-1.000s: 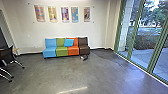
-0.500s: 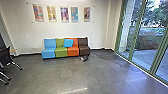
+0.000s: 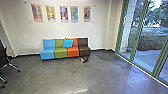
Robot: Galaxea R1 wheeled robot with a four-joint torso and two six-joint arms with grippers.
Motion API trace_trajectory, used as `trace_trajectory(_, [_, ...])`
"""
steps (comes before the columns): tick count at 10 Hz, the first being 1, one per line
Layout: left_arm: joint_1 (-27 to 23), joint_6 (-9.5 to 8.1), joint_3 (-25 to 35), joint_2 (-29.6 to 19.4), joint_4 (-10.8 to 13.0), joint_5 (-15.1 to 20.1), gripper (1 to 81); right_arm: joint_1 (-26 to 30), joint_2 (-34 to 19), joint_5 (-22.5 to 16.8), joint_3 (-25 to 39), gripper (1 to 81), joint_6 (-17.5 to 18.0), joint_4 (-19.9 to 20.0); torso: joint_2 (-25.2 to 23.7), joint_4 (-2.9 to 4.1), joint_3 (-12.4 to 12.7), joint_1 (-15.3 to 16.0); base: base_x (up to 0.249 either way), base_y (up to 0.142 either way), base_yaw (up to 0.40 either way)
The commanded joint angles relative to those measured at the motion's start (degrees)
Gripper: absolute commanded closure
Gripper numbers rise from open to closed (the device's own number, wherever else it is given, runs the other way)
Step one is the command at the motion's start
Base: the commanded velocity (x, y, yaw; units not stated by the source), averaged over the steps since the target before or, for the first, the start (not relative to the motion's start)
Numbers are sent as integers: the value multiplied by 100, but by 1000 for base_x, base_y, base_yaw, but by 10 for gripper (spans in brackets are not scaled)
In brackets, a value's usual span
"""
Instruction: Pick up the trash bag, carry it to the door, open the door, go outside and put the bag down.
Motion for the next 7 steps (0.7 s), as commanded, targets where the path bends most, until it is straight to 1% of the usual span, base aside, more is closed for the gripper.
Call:
trace_trajectory(1, [-265, 18, 66, -38, 30, 284, 10, 239, -29, -330, 87, 10, -18, -55, 0, 0, 0, 5, 194, 0, 0])
trace_trajectory(7, [-265, 18, 66, -21, 47, 275, 10, 231, -29, -330, 69, 10, -26, -55, 0, 0, 0, 5, 199, 0, 0])
